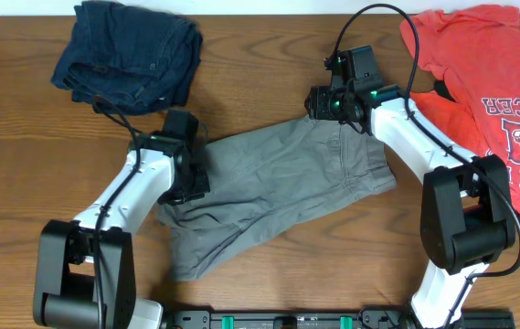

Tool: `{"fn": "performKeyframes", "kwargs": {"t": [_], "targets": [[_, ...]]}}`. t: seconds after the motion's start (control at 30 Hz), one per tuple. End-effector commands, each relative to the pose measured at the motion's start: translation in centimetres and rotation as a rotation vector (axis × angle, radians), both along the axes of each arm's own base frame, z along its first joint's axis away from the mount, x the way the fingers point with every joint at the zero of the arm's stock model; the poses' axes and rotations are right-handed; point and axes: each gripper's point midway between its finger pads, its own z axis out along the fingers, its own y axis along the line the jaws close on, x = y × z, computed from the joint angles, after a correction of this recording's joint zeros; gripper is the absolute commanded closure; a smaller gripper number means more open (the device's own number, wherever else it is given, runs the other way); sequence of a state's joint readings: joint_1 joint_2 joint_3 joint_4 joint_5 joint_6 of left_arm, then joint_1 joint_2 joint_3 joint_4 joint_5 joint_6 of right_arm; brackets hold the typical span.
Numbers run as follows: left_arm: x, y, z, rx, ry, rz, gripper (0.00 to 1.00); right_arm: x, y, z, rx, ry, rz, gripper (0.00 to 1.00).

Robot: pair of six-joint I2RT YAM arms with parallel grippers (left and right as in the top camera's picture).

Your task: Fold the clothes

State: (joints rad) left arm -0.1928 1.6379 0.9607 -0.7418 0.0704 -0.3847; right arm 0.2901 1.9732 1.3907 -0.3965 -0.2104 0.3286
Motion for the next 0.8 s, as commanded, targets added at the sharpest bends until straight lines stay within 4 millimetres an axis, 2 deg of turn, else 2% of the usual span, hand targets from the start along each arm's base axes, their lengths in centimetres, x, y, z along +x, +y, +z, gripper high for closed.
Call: {"fn": "performKeyframes", "kwargs": {"t": [0.0,0.3,0.37,0.4,0.53,0.77], "targets": [[0.4,0.5,-0.2,0.022,-0.032,0.025,0.71,0.4,-0.3,1.6,0.007,-0.035,0.007,0.44],[0.1,0.5,-1.8,0.019,-0.049,0.024,0.71,0.5,-0.4,1.6,0.007,-0.035,0.003,0.44],[0.4,0.5,-1.7,0.016,-0.061,0.025,0.89,0.5,-0.4,1.6,0.007,-0.035,0.003,0.44],[0.6,0.4,-1.7,0.014,-0.069,0.026,0.94,0.5,-0.4,1.6,0.007,-0.035,0.004,0.43],[2.0,0.1,-0.7,0.003,-0.111,0.041,0.94,0.5,-0.5,1.6,0.007,-0.034,0.002,0.44],[6.3,-0.7,3.2,-0.028,-0.258,0.042,0.94,0.5,-0.5,1.6,0.007,-0.034,0.003,0.44]]}}
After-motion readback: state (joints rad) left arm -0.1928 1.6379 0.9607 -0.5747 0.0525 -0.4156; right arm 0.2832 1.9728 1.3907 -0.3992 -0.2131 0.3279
